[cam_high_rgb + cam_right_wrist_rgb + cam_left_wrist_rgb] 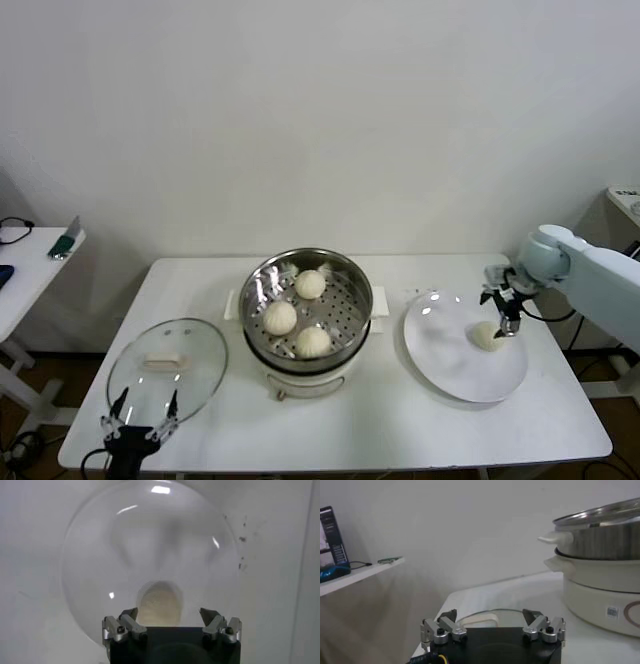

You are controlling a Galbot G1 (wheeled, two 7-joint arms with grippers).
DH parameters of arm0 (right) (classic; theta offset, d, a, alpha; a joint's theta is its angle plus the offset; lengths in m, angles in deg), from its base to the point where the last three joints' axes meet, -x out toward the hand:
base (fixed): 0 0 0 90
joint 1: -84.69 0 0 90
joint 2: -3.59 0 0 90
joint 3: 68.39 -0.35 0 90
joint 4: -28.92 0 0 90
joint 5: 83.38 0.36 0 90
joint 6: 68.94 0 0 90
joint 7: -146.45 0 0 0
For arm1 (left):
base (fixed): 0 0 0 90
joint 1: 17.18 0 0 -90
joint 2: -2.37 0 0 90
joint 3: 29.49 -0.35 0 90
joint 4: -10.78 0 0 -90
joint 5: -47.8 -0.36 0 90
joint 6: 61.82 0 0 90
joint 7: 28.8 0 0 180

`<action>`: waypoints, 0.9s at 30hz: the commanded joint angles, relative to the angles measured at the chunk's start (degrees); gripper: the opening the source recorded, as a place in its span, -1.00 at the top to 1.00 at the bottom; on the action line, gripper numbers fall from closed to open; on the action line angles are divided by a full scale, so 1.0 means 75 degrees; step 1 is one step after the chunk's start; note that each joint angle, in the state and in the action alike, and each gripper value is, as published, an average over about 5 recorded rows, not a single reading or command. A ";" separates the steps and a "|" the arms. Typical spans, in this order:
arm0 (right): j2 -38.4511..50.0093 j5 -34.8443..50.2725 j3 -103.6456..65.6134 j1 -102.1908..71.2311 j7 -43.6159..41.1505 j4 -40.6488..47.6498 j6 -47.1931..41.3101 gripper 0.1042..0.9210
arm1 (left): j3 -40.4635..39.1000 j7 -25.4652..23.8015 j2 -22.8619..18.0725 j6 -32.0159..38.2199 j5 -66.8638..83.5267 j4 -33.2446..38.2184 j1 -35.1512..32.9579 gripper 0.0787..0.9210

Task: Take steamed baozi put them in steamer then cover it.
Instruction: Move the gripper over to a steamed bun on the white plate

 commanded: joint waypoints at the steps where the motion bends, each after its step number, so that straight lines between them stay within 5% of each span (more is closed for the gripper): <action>1: -0.0288 -0.0549 -0.1074 -0.1172 -0.0121 0.1165 0.0013 -0.76 | 0.0021 0.0004 -0.0037 -0.0001 -0.0024 -0.0020 -0.0040 -0.77; 27: -0.1351 -0.0635 -0.1021 -0.0996 -0.0197 0.2293 0.0469 -0.76 | -0.0051 0.0003 -0.0081 0.0032 -0.0191 -0.0211 0.0011 -0.77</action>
